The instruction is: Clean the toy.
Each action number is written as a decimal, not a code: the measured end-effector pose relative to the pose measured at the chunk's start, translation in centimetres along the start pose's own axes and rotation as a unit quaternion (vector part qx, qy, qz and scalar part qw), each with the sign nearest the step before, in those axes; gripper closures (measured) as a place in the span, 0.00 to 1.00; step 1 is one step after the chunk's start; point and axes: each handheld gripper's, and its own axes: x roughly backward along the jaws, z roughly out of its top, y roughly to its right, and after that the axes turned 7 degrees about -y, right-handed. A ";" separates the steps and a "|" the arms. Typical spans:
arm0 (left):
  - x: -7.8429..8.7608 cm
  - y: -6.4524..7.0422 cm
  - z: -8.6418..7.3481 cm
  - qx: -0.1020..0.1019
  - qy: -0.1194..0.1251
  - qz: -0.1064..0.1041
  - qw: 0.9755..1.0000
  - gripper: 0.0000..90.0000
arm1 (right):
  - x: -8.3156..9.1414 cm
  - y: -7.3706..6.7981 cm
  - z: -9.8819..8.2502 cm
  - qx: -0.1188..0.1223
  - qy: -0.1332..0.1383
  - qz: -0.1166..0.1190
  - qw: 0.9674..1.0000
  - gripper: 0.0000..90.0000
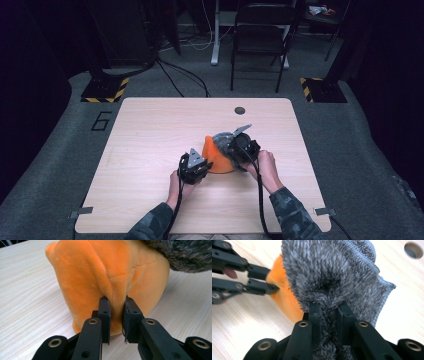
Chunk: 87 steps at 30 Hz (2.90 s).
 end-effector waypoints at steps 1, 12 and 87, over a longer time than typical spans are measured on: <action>0.0 0.0 0.0 0.002 0.000 0.000 1.000 0.87 | -0.1 0.3 -0.1 0.001 -0.002 0.001 1.000 0.85; 0.0 -0.3 -0.1 0.008 0.001 -0.006 1.000 0.87 | -1.7 3.2 -1.5 -0.051 -0.050 0.019 0.997 0.85; 0.5 0.3 0.7 0.003 0.010 0.004 1.000 0.93 | -0.6 -2.8 0.9 0.045 0.003 -0.020 0.999 0.85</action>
